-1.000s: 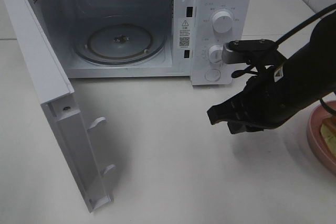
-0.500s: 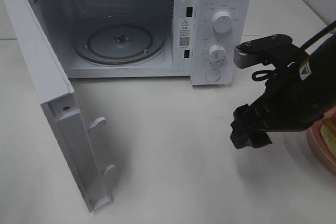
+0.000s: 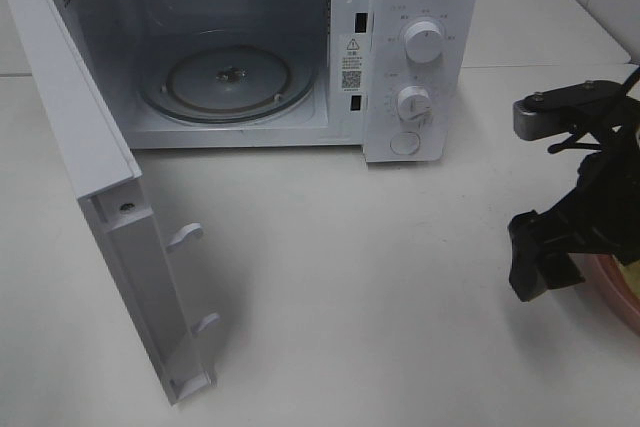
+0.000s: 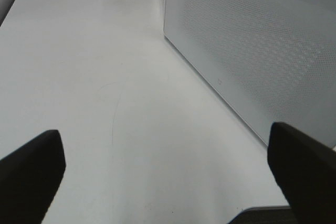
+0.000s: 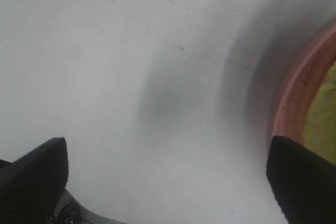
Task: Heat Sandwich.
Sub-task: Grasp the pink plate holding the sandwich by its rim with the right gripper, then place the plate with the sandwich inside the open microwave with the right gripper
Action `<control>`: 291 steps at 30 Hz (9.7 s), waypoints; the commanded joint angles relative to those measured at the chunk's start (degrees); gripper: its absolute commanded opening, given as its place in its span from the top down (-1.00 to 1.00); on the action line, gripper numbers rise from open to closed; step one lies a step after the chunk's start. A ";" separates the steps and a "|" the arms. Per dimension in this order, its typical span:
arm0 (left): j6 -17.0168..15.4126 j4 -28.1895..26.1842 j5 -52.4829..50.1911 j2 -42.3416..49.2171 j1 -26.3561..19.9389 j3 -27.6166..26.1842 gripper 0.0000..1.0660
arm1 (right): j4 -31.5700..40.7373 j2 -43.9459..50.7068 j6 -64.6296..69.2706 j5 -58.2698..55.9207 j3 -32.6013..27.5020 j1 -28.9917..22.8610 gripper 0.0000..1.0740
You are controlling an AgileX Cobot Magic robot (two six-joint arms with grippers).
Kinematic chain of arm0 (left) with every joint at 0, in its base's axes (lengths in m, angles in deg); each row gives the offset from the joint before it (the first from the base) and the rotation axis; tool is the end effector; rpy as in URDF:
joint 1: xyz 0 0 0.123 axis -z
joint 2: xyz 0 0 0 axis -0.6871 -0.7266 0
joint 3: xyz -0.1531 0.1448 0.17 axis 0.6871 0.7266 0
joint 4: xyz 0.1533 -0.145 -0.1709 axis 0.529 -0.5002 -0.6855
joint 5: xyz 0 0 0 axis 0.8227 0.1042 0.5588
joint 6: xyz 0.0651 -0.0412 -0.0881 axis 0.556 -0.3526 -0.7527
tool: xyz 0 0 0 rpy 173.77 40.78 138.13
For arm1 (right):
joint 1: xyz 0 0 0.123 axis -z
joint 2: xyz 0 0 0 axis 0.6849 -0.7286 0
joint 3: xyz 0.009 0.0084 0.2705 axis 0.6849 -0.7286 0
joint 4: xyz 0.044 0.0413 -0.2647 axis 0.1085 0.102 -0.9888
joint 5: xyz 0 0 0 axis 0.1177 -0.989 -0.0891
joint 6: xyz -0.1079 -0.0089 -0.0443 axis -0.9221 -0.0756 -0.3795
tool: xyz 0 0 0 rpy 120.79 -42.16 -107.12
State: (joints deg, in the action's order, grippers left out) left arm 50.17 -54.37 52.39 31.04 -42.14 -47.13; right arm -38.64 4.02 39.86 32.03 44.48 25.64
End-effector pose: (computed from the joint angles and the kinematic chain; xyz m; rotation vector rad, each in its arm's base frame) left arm 0.0463 -0.0086 0.2787 0.0143 2.0404 -0.1102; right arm 0.2496 0.0762 0.1503 -0.4247 2.8544 0.0266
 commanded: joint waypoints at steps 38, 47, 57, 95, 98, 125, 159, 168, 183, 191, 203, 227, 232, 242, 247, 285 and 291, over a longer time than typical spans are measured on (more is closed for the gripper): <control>0.06 -0.57 -0.63 1.03 0.34 0.11 -0.88 | -11.69 -13.64 9.80 4.18 0.17 6.30 -0.67; 0.06 -0.57 -0.63 1.03 0.34 0.11 -0.88 | -13.24 -17.59 11.06 6.76 0.06 6.30 -0.65; 0.06 -0.57 -0.63 1.03 0.34 0.11 -0.88 | -15.87 -19.14 13.58 9.00 0.06 6.30 -0.63; 0.06 -0.57 -0.63 1.03 0.34 0.11 -0.88 | -18.68 -21.31 15.07 7.22 0.06 6.30 0.80; 0.06 -0.57 -0.63 1.03 0.34 0.11 -0.88 | -19.37 -21.31 15.81 7.28 0.06 6.30 1.00; 0.06 -0.57 -0.63 1.03 0.34 0.11 -0.88 | -25.38 -17.36 22.35 0.86 1.20 4.07 1.00; 0.06 -0.57 -0.63 1.03 0.34 0.11 -0.88 | -29.39 -5.96 23.55 -13.52 1.15 -10.94 1.00; 0.06 -0.57 -0.63 1.03 0.34 0.11 -0.88 | -28.99 -2.75 22.00 -16.44 1.15 -17.48 1.00; 0.06 -0.57 -0.63 1.03 0.34 0.11 -0.88 | -28.99 0.86 20.23 -19.42 1.15 -27.33 1.00; 0.06 -0.57 -0.63 1.03 0.34 0.11 -0.88 | -28.93 1.03 18.62 -20.11 1.15 -33.17 1.00; 0.06 -0.57 -0.63 1.03 0.34 0.11 -0.88 | -28.93 1.03 11.86 -19.77 1.15 -41.37 1.00; 0.06 -0.57 -0.63 1.03 0.34 0.11 -0.88 | -28.99 1.03 -3.95 -12.38 1.15 -41.88 1.00; 0.06 -0.57 -0.63 1.03 0.34 0.11 -0.88 | -28.93 1.03 -6.30 -10.71 1.15 -41.88 1.00; 0.06 -0.57 -0.63 1.03 0.34 0.11 -0.88 | -28.99 1.03 -12.49 -6.25 1.15 -41.88 0.99; 0.06 -0.57 -0.63 1.03 0.34 0.11 -0.88 | -28.99 1.03 -14.95 -4.30 1.15 -41.88 0.99; 0.06 -0.57 -0.63 1.03 0.34 0.11 -0.88 | -28.99 1.03 -45.03 7.16 1.15 -41.88 0.99; 0.06 -0.57 -0.63 1.03 0.34 0.11 -0.88 | -27.96 1.03 -44.29 7.16 1.15 -41.88 0.97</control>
State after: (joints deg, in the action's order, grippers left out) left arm 50.17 -54.37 52.39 31.04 -42.14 -47.13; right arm -66.37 4.71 -4.72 37.76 45.57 -16.07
